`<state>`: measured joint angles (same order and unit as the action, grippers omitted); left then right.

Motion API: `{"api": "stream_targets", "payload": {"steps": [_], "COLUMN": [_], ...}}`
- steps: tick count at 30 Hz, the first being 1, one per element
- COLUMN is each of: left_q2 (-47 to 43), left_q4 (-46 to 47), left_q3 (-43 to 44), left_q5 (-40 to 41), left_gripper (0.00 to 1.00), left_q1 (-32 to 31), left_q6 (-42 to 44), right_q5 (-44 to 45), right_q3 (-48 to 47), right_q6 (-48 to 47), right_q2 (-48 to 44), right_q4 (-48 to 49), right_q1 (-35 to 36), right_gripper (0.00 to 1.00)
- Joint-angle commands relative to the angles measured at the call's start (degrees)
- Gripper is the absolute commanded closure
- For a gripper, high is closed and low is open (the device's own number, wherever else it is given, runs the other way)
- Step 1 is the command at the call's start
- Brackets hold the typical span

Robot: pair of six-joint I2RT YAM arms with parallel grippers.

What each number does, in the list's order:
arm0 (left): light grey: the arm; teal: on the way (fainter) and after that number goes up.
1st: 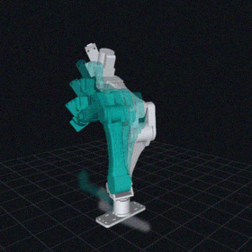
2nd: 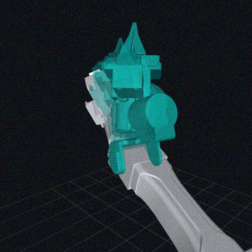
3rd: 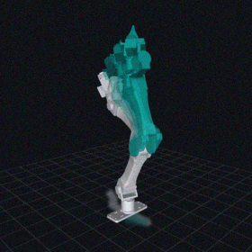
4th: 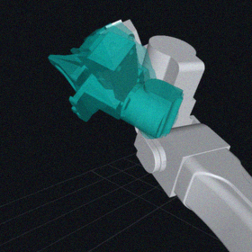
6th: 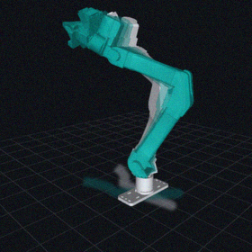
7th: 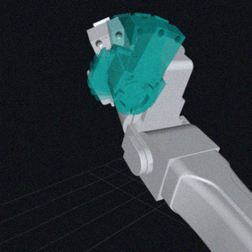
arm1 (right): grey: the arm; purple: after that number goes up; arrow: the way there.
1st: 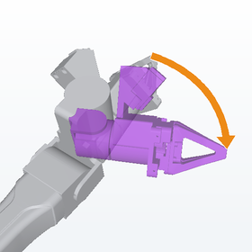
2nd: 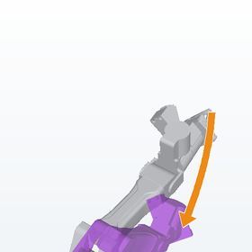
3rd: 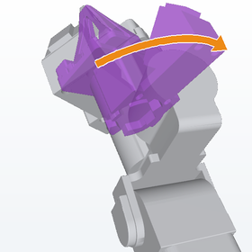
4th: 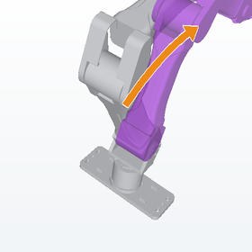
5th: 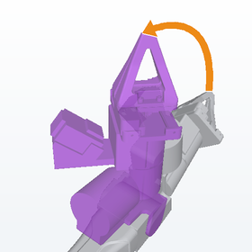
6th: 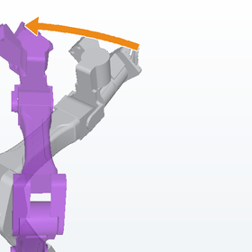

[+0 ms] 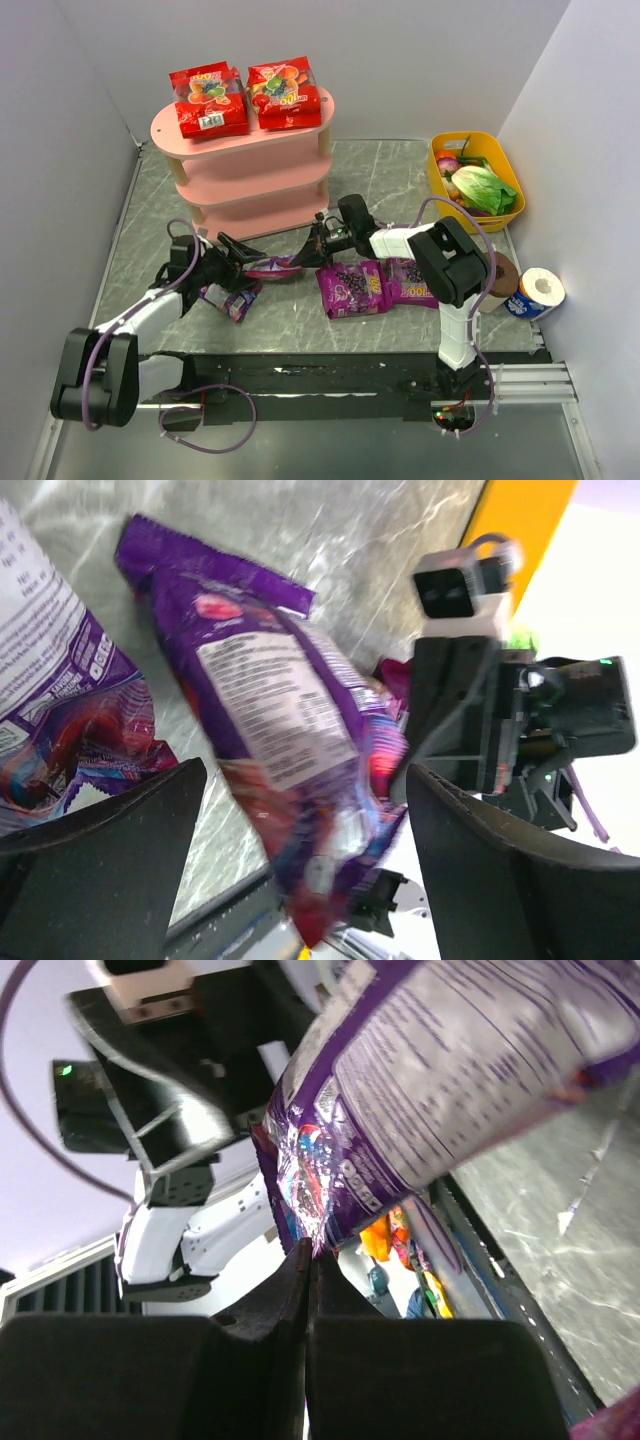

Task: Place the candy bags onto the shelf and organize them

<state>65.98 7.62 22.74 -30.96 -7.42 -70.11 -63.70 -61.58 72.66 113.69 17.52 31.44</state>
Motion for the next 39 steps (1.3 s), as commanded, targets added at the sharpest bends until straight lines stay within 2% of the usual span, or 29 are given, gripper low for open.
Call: {"api": "stream_targets", "payload": {"steps": [1,4,6,7,9,10,11,13,15,20,24,27,31,33,36,37,39], "left_q2": [3.3,4.9,6.0,6.4,8.1,8.7,9.5,10.9,12.2,14.9,17.6,19.8,22.7,23.5,23.1,22.6,21.0], "left_q4": [2.1,2.1,3.1,3.5,4.3,4.4,4.8,6.7,8.5,10.1,11.9,13.6,15.4,15.0,13.3,12.3,9.3], "left_q3": [2.7,3.4,3.4,3.4,3.4,3.5,3.5,3.2,2.8,3.0,3.5,4.2,5.3,5.6,6.2,6.7,7.6], "left_q5": [-1.6,-1.9,-1.7,-1.5,-1.3,-1.2,-1.5,-2.0,-2.8,-4.6,-5.3,-5.7,-6.9,-6.8,-6.2,-5.3,-4.4], "left_gripper": [0.13,0.13,0.14,0.15,0.18,0.20,0.21,0.23,0.25,0.32,0.45,0.51,0.55,0.64,0.76,0.79,0.89], "left_q1": [-1.8,-2.9,-3.1,-3.1,-3.1,-3.1,-3.1,-3.1,-3.1,-3.3,-3.8,-4.4,-5.4,-5.9,-6.1,-6.1,-6.1], "left_q6": [-3.0,-4.1,-5.2,-5.7,-6.6,-7.0,-7.8,-8.7,-9.5,-9.5,-9.7,-9.6,-9.5,-9.1,-7.7,-6.4,-4.5], "right_q5": [-3.0,-3.0,-2.6,-2.2,-0.3,0.9,2.3,6.4,8.4,11.4,12.2,11.9,12.0,12.6,15.3,16.3,19.5], "right_q3": [-0.4,-0.6,-1.4,-2.0,-4.0,-4.9,-7.5,-9.5,-10.6,-10.8,-10.8,-10.9,-10.8,-10.8,-11.0,-10.9,-11.0], "right_q6": [3.0,1.0,-1.5,-5.7,-10.7,-17.0,-20.5,-28.8,-31.7,-36.0,-37.7,-38.5,-39.4,-40.0,-40.7,-41.0,-41.5], "right_q2": [-3.2,-3.1,-3.6,-3.7,-4.3,-4.4,-4.4,-4.4,-4.4,-4.4,-4.2,-4.0,-4.0,-4.0,-4.9,-5.4,-7.4], "right_q4": [6.0,4.6,-0.1,-2.6,-12.3,-16.9,-25.9,-33.0,-38.0,-40.9,-42.0,-42.7,-43.4,-44.0,-45.6,-45.9,-47.2], "right_q1": [-0.6,-0.6,-0.6,-0.6,-0.7,-0.6,-0.7,-0.5,-0.6,-0.5,-0.4,-0.3,-0.1,-0.1,0.0,0.0,-0.1], "right_gripper": [1.00,1.00,1.00,0.99,0.99,0.99,0.99,0.99,0.98,0.96,0.93,0.90,0.82,0.78,0.62,0.50,0.40]}}
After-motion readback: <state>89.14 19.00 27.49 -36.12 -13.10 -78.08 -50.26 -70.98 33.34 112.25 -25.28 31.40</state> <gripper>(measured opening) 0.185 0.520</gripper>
